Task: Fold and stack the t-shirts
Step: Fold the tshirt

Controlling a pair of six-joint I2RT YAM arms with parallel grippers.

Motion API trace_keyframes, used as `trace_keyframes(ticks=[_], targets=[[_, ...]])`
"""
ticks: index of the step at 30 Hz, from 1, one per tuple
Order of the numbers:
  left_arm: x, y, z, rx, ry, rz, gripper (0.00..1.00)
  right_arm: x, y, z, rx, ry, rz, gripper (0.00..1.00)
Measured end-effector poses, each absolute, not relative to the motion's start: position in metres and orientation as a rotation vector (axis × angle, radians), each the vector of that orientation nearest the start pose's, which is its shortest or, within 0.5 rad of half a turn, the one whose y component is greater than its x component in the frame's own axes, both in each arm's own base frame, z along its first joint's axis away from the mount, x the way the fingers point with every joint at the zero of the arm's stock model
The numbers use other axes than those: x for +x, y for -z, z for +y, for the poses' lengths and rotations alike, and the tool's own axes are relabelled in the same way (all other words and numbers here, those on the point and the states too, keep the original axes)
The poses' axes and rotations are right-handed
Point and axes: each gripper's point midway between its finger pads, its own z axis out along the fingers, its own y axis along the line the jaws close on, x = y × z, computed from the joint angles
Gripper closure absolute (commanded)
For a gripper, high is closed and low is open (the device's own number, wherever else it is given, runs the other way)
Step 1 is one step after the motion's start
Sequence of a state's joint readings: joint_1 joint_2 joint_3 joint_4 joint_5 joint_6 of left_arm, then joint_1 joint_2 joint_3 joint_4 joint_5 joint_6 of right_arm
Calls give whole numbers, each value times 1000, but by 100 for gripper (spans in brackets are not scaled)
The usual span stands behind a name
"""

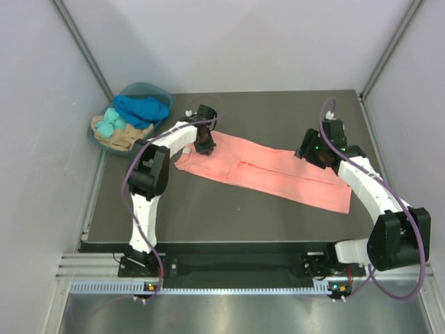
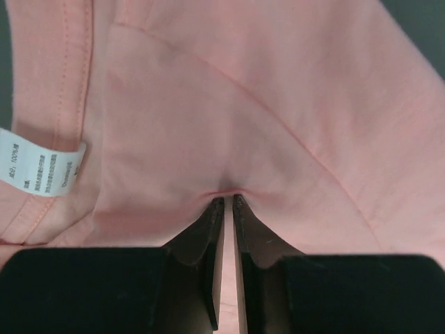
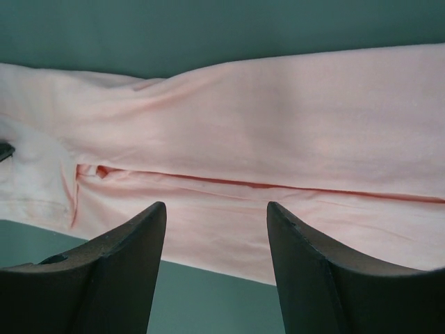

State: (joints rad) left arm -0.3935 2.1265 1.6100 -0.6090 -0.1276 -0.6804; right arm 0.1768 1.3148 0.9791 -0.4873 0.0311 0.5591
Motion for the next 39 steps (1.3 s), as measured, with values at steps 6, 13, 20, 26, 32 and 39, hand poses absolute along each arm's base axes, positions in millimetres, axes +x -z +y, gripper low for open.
trace_keyframes(ticks=[6,13,20,26,32,39], targets=[[485,-26,-198,-431,126,2628,83,342,-160,91,440,-392,2324,39],[580,-36,-228,-439,339,2456,77,343,-204,102,407,-477,2218,39],[587,-47,-252,-359,638,2360,71,345,-229,103,389,-498,2154,39],[530,-87,-286,-269,724,2374,71,338,-241,102,384,-507,2119,39],[462,-135,-360,-112,817,2339,81,330,-261,101,369,-530,2061,39],[373,-85,-430,81,821,2485,87,317,-278,100,354,-553,2018,38]])
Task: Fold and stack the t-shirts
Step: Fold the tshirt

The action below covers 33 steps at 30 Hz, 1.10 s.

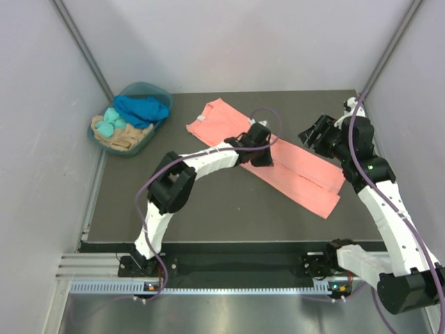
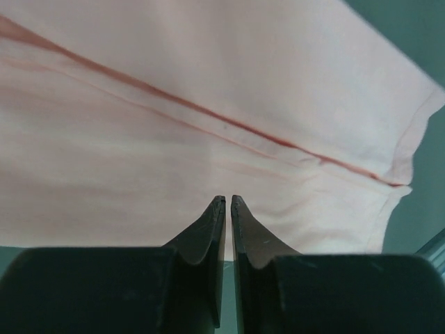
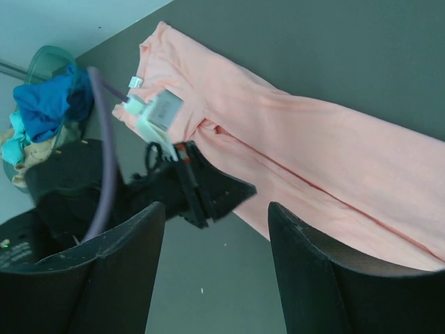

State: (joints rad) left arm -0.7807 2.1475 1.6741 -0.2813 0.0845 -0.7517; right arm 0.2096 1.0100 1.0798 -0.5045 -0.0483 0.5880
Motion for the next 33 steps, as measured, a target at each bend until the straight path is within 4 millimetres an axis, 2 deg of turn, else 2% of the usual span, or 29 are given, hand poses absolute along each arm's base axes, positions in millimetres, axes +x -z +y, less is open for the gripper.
trace_keyframes(ticks=[4,10,20,24,27,28,29,33], targets=[[352,-59,-438,115,753,2549,88,311,-280,98,352,-552,2017,38],[352,-29,-417,66,586,2611,89,306,-279,97,347,-544,2027,38],[352,-26,-402,-27,503,2612,91,305,-278,96,333,-535,2030,37],[338,-25,-367,-63,393,2612,91,304,-269,95,322,-515,2063,38],[316,-22,-320,-95,251,2642,91,308,-253,95,308,-486,2121,37],[308,-15,-303,-103,202,2661,91,309,-245,96,304,-477,2145,38],[307,-21,-289,-130,190,2653,91,310,-236,96,301,-468,2172,38],[300,-20,-229,-250,94,2669,91,306,-207,96,283,-442,2264,37]])
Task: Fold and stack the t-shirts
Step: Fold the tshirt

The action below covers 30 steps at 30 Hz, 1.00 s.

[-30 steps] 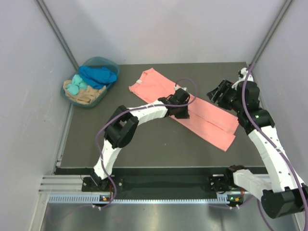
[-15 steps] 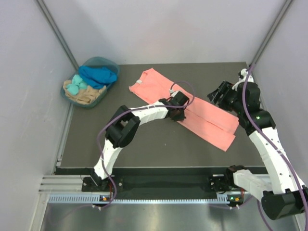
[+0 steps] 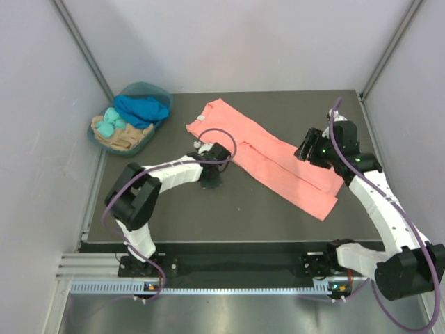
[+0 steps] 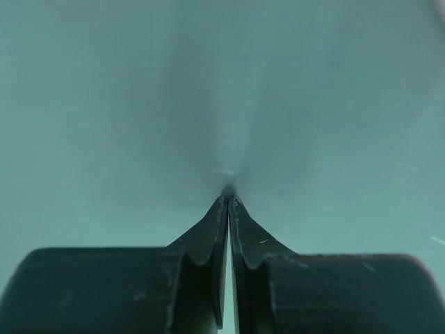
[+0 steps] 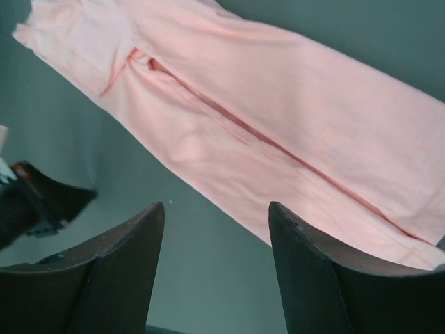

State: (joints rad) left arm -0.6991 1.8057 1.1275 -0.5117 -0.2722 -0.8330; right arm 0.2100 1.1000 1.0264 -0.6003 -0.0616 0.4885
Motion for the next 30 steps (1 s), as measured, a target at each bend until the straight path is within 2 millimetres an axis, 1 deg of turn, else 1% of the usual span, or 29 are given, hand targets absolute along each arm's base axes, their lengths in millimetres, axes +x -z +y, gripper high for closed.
trace_keyframes(ticks=[1,3,5,8,10,12,15,16,18,20,22,23,25,27,28,30], targets=[[300,-20,-215,-283,74,2672,90,305,-202,96,276,-436,2277,37],[301,-20,-198,-323,50,2673,89,304,-196,96,263,-427,2293,37],[304,-22,-188,-340,45,2679,86,306,-192,97,251,-418,2306,38],[309,-28,-193,-319,98,2686,83,309,-182,97,241,-403,2339,40],[322,-43,-201,-307,150,2667,82,310,-175,98,232,-396,2360,41],[348,-68,-211,-315,213,2606,82,308,-168,100,215,-381,2376,42],[400,-104,-214,-365,279,2487,83,305,-152,107,172,-355,2430,43],[415,-113,-212,-387,290,2455,83,303,-145,110,155,-345,2451,43],[445,-120,-204,-434,295,2407,83,297,-133,116,126,-329,2490,43],[468,-114,-197,-470,285,2391,84,291,-125,123,94,-316,2521,43],[485,-98,-193,-492,265,2398,85,288,-123,127,73,-315,2531,43],[493,-86,-192,-500,249,2412,85,288,-123,128,69,-315,2532,44],[498,-61,-192,-501,216,2448,85,288,-123,128,67,-314,2533,44],[498,-33,-193,-495,178,2494,85,290,-125,129,68,-313,2530,44],[502,-33,-194,-492,172,2491,85,291,-127,129,70,-314,2527,44],[512,-38,-198,-486,173,2465,85,297,-132,131,75,-319,2514,44]])
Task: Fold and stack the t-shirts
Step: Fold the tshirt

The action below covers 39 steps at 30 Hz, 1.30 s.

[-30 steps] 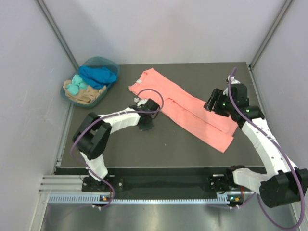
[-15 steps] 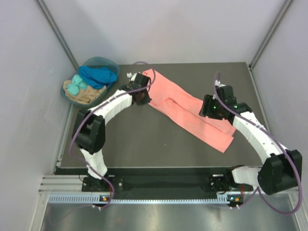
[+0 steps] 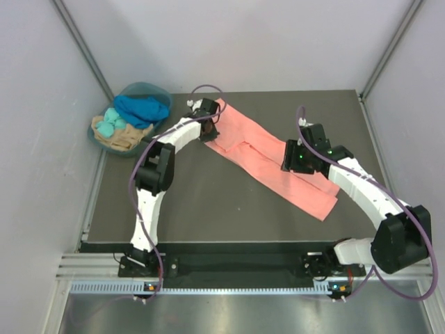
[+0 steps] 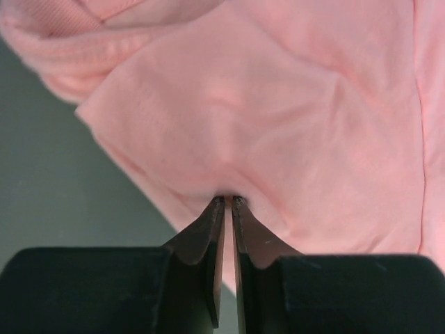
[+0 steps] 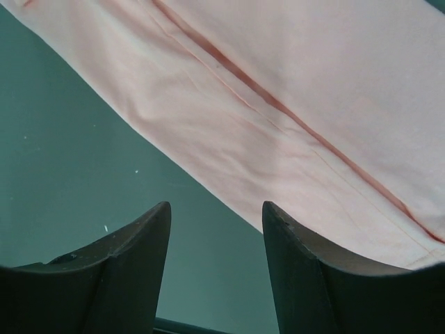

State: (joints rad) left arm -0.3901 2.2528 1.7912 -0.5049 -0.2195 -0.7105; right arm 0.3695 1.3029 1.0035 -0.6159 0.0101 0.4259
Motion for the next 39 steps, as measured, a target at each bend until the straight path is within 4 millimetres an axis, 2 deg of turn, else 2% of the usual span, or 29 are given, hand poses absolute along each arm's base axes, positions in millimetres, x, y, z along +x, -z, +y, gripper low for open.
trace_keyframes(ticks=[2,11,14,17,19,23,27,33,36,39], targets=[[523,-31,-202,-477,161,2456,86,301,-136,133,82,-322,2501,44],[589,-34,-221,-464,245,2377,86,319,-140,131,116,-271,2476,44],[599,-35,-222,-479,299,2366,86,327,-144,131,122,-257,2460,44],[596,-36,-220,-504,323,2358,86,333,-145,131,123,-250,2449,44],[587,-35,-216,-526,322,2351,85,336,-142,132,122,-246,2454,44],[546,-38,-195,-548,268,2406,82,346,-129,136,111,-229,2486,44],[527,-48,-188,-546,285,2437,80,351,-119,138,101,-217,2509,44],[528,-70,-216,-480,501,2423,81,356,-123,143,65,-240,2497,46],[525,-62,-227,-455,558,2446,81,351,-120,149,6,-239,2512,45],[523,-40,-229,-456,542,2488,81,336,-108,169,-106,-230,2549,45]])
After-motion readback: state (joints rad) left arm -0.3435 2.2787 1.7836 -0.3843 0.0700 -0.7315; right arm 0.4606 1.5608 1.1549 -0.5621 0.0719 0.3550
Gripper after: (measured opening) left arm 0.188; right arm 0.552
